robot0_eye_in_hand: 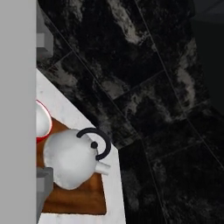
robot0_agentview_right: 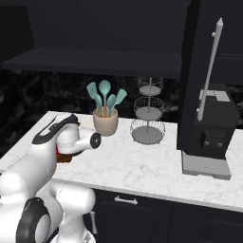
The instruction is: Pick the kettle from the counter and place it on the tray. Then pick the mug from the cabinet and place it on the tray. Then close the cabinet doors.
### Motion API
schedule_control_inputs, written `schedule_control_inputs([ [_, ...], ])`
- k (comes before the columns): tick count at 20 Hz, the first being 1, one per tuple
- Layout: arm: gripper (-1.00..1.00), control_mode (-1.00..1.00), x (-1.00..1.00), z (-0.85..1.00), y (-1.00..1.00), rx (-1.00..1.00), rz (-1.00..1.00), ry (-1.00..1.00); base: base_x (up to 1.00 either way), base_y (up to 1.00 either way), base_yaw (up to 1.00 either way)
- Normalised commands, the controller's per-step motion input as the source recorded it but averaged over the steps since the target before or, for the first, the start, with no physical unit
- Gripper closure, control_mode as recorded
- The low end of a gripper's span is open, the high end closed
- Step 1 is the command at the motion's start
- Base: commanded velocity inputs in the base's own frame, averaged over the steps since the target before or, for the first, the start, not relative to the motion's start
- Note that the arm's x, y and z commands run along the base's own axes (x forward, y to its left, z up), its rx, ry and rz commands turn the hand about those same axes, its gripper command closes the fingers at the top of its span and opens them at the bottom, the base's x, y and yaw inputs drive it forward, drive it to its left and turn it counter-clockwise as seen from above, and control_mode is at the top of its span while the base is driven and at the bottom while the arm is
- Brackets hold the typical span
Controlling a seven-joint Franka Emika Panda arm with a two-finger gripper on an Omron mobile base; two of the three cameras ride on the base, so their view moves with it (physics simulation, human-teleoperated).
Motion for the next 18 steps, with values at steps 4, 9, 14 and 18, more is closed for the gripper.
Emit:
schedule_control_inputs([
  [4,-1.0,-1.0,-0.09,0.42,0.0,-0.1,-0.03,0.17,0.0,0.0,0.0],
  [9,-1.0,-1.0,-0.02,0.18,-0.22,-0.02,-0.03,0.04,0.0,0.0,0.0],
  [14,-1.0,-1.0,-0.06,0.31,0.01,0.0,-0.01,0.01,0.0,0.0,0.0],
  [18,-1.0,-1.0,-0.06,0.14,0.25,-0.01,0.0,0.02,0.0,0.0,0.0],
])
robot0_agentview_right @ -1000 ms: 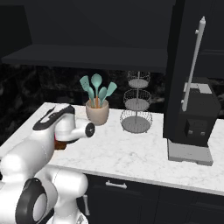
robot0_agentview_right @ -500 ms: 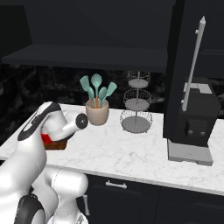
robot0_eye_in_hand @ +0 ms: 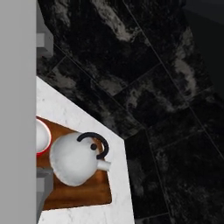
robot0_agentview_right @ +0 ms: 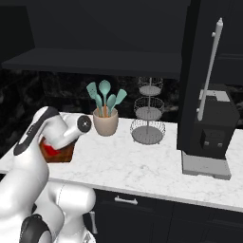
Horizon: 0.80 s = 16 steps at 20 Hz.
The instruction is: Pick the kettle from the counter and place it on the tray. Then pick the mug from the cabinet and place it on the tray. Then close the cabinet doors.
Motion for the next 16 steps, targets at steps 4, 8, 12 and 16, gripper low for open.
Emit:
schedule_control_inputs([
  [4,-1.0,-1.0,-0.01,0.0,0.06,-0.05,0.0,0.05,0.0,0.0,0.0],
  [8,-1.0,-1.0,-0.1,0.06,0.11,-0.04,0.0,0.01,0.0,0.0,0.0],
  [12,-1.0,-1.0,-0.29,0.34,0.15,-0.06,-0.07,0.08,0.0,0.0,0.0],
  [16,-1.0,-1.0,-0.3,0.42,0.06,-0.08,-0.15,0.15,0.0,0.0,0.0],
])
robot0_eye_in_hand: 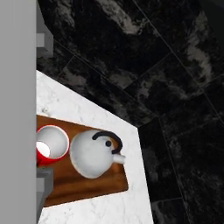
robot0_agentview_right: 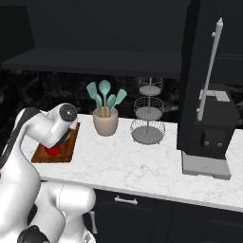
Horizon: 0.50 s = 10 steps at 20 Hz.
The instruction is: Pick the kettle from the counter and place it on the tray. Then pick the mug from the cabinet and place it on the tray. Then close the cabinet doors.
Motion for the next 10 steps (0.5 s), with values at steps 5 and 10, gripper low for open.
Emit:
schedule_control_inputs([
  [5,-1.0,-1.0,-0.27,0.35,0.02,-0.08,-0.14,0.12,0.0,0.0,0.0],
  [10,-1.0,-1.0,-0.28,0.26,0.02,-0.1,-0.12,0.09,0.0,0.0,0.0],
])
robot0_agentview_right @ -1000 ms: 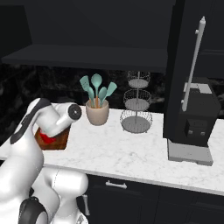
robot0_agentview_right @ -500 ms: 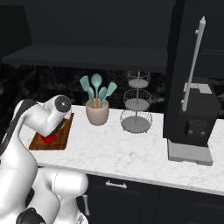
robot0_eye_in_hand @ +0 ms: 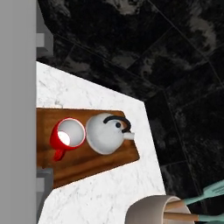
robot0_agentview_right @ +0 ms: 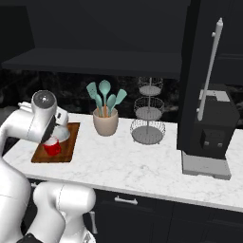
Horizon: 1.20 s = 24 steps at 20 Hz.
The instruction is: Pick the kettle from the counter and place it on the tray. Then pick the mug from the cabinet and place it on the tray. Then close the cabinet doors.
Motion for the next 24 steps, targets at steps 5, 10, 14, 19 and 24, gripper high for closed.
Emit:
schedule_control_inputs([
  [5,-1.0,-1.0,-0.21,0.14,0.07,-0.1,-0.11,0.09,0.0,0.0,0.0],
  [10,-1.0,-1.0,-0.05,0.03,0.08,-0.08,-0.08,0.05,0.0,0.0,0.0],
  [14,-1.0,-1.0,0.0,0.0,0.0,-0.02,0.0,0.0,0.0,0.0,0.0],
  [19,-1.0,-1.0,0.0,0.0,0.0,0.0,0.0,0.0,0.0,0.0,0.0],
  [24,-1.0,-1.0,-0.11,0.0,0.0,0.0,0.0,0.0,0.0,0.0,0.0],
])
